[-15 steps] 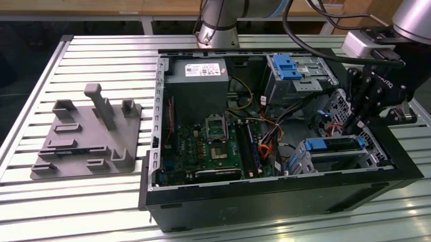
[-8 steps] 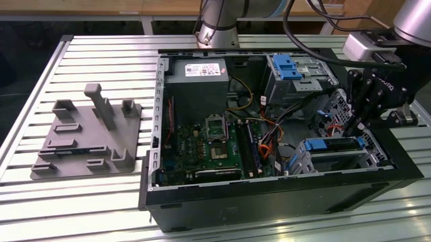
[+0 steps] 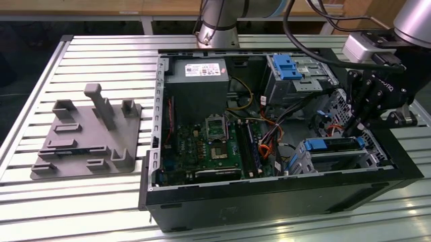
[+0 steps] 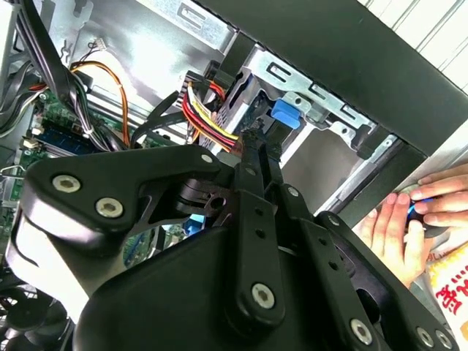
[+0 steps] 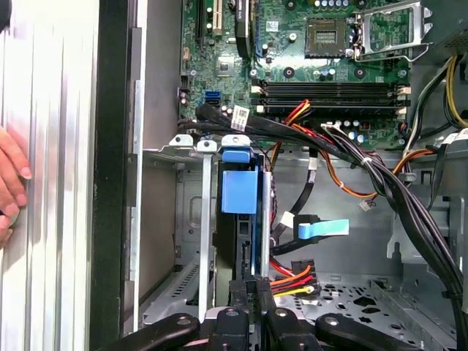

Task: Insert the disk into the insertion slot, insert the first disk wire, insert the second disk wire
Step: 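Insert the first disk wire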

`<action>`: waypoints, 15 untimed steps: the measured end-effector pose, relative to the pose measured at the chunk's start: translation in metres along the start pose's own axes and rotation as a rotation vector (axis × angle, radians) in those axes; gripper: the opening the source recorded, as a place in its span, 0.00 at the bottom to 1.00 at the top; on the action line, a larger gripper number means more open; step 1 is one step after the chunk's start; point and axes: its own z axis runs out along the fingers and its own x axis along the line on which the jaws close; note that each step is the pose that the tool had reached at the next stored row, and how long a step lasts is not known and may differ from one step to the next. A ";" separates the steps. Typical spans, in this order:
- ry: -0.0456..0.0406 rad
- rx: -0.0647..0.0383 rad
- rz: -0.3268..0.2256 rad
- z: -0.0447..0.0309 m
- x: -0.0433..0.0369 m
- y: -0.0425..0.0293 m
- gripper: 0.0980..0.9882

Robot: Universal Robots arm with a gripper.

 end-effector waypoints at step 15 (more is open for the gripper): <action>-0.0306 0.000 0.000 0.0008 0.0042 0.0000 0.07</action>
